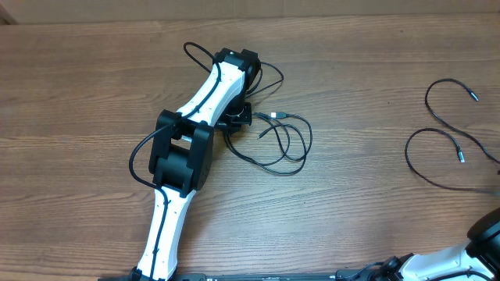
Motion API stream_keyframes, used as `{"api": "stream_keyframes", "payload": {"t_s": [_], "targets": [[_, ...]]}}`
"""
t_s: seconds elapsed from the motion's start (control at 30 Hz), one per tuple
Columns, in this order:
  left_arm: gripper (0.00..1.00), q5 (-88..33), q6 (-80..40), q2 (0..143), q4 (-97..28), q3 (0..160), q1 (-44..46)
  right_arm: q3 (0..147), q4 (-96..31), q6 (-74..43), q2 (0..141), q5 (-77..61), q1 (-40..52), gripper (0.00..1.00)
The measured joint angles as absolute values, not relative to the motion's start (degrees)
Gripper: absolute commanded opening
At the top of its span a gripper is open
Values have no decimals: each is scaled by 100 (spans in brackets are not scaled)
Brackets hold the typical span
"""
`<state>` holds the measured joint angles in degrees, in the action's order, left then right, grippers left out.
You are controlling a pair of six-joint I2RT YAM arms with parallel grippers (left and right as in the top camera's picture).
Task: Untangle cables
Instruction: 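Lower the right gripper and lay the black cable at the right edge, then release the cable and bring the right gripper back toward center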
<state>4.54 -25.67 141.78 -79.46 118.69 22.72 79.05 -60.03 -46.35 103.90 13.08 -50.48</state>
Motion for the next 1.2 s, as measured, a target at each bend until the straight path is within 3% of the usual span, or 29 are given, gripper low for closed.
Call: {"api": "stream_keyframes", "payload": {"t_s": [0.4,0.53,0.73,0.97,1.2], "targets": [[54,473,-2305,14153,-8007,11861,2132,7905,-5865,-3972,10390,1037,-4788,100],[54,456,-2222,14145,-7979,11861,2095,7905,-5561,-2744,10390,331,-4016,100],[55,456,-2206,14143,-7977,11861,2095,7905,-5511,-1876,10390,30,-3173,100],[55,456,-2204,14143,-7977,11861,2095,7905,-5507,-1898,10390,279,-3065,100],[55,456,-2202,14143,-7975,11861,2095,7907,-5874,-2672,10390,401,-3660,100]]}}
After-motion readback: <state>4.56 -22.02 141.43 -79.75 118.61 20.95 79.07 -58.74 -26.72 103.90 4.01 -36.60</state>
